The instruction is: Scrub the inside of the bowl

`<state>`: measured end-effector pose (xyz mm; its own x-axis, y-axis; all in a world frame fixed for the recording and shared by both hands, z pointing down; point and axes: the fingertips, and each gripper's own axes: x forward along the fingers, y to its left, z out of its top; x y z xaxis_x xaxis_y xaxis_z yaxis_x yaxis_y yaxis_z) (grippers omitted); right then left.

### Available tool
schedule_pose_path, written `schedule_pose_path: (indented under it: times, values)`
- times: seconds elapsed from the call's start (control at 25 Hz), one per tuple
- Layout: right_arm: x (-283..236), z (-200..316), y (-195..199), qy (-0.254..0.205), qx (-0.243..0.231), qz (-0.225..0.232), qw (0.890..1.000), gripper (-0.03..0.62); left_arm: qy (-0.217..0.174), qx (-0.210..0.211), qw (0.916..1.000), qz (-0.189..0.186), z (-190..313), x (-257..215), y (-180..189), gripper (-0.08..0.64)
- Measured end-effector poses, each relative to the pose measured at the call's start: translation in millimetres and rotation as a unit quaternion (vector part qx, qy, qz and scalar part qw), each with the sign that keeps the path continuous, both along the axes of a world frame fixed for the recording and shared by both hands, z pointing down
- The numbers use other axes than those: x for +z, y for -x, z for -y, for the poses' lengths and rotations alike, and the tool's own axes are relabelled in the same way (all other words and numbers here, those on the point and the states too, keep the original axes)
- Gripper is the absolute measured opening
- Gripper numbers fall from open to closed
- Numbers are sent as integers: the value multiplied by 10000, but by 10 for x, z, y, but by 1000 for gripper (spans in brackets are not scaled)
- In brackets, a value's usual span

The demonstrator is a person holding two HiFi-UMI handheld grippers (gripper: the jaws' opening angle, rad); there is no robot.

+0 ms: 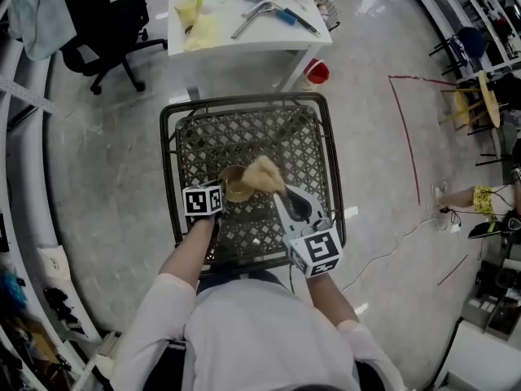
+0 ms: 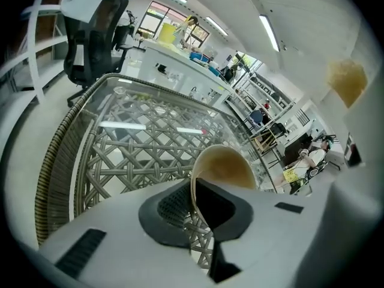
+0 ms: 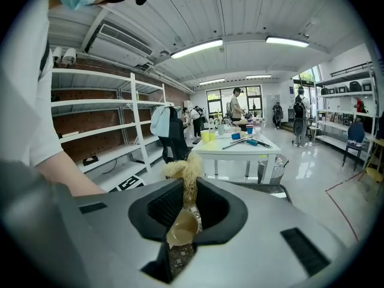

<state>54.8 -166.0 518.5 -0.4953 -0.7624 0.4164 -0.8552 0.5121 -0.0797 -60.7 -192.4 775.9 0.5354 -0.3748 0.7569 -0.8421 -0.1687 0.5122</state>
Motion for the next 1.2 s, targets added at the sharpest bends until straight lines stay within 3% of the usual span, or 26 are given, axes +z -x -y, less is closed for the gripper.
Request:
schedule_pose_path:
  times: [0.48,0.84,1.2]
  values:
    - [-108,-56,11,-135,-99,51,9998,69,-400,-33,9990,200,61,-213,21,44]
    - [-351,-121,59,-478,-289,156,9983,69,-1053,-283,9937,265,182,-838,95,44]
    - [-632,-253,76,-852,-543,294,9944,69,-1826,-565,9814,168,160,-1599,88,44]
